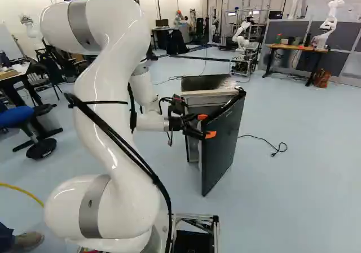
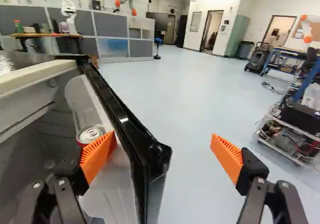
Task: Grab a drink from the fridge
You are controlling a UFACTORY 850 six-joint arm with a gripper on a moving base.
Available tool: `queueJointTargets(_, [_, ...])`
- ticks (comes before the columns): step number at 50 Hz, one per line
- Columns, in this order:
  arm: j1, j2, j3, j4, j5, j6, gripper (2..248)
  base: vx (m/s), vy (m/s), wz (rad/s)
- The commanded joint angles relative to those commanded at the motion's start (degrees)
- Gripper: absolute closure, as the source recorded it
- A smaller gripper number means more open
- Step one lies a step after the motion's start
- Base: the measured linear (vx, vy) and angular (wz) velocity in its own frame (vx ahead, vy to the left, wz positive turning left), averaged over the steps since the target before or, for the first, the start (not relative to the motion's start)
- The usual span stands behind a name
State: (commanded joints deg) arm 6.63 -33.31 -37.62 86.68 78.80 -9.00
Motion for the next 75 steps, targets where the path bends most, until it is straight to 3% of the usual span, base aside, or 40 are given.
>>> queueJointTargets(75, [-21.5,-2.6,-5.5,0.5,0.1,0.0,3,0.0,0.0,0.0])
